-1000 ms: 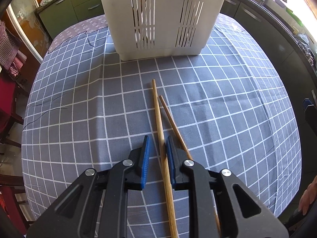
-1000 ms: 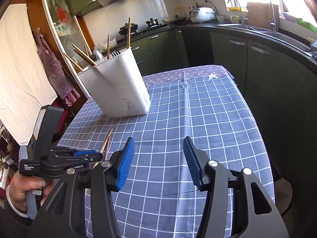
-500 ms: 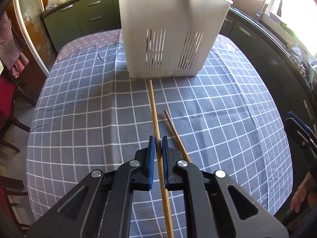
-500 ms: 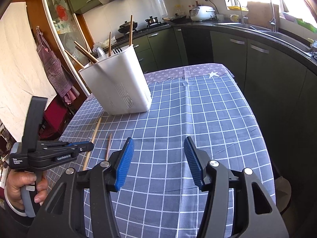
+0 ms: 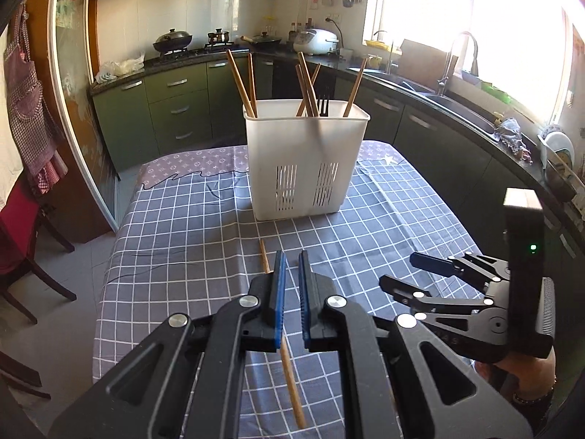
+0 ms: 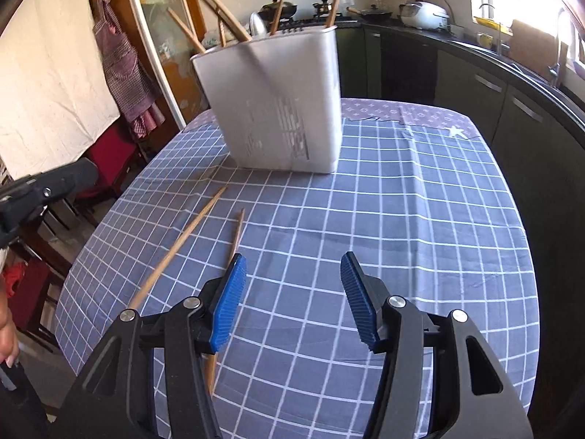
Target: Organize utensils
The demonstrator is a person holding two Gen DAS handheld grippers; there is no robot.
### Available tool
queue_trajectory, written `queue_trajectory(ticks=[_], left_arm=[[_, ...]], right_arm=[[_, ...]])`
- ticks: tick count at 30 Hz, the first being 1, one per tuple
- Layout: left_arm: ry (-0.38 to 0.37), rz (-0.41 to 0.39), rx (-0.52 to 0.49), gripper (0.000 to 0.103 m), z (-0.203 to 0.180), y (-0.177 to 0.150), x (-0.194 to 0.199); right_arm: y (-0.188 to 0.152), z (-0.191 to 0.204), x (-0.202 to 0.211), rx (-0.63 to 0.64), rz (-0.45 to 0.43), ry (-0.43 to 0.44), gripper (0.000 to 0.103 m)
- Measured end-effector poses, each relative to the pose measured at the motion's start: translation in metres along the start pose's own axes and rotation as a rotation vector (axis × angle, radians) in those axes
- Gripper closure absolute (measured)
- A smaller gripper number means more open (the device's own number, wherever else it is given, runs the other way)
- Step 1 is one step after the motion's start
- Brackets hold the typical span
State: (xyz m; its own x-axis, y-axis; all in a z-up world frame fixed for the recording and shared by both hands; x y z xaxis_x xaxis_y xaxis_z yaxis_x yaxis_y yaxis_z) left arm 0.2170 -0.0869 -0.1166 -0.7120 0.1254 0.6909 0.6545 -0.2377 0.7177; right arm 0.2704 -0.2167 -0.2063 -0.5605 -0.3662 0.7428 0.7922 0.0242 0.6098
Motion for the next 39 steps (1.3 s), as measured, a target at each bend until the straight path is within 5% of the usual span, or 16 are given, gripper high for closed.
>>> queue_trajectory(ticks=[9, 18, 30, 39], left_arm=[[-0.06, 0.225, 0.042, 0.091, 0.014, -0.023, -0.075], [-0.032, 0.378, 0.042, 0.091, 0.018, -0.041, -0.14], [-0.034, 0.365, 0.047, 0.097, 0.01, -0.042, -0.144], [-0.013, 0.143, 0.048, 0.097, 0.021, -0.021, -0.071]], right_arm=[[-0.001, -0.004, 0.004, -0.023, -0.004, -0.016, 0.049], [-0.004, -0.012, 0.006, -0.04, -0.001, -0.014, 0.049], [-0.005, -0.016, 0.005, -0.058, 0.007, -0.007, 0.048], [-0.01, 0.002, -0.011, 0.01, 0.072, -0.004, 0.047]])
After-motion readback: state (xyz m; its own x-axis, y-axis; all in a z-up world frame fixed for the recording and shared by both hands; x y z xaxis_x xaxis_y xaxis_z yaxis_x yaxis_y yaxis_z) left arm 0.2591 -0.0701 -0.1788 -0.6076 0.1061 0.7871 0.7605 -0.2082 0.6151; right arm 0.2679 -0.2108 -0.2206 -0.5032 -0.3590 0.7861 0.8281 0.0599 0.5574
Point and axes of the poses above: each gripper's, at about its wrist camera, not at the fingertips, and x roughly against the way its jaws point, z to its left, y to its top, the point moved 7 cm from there along -x, roughly the way its jaws point, and after that the axes turned 11 degrees about -x, right-handed, at the moved point
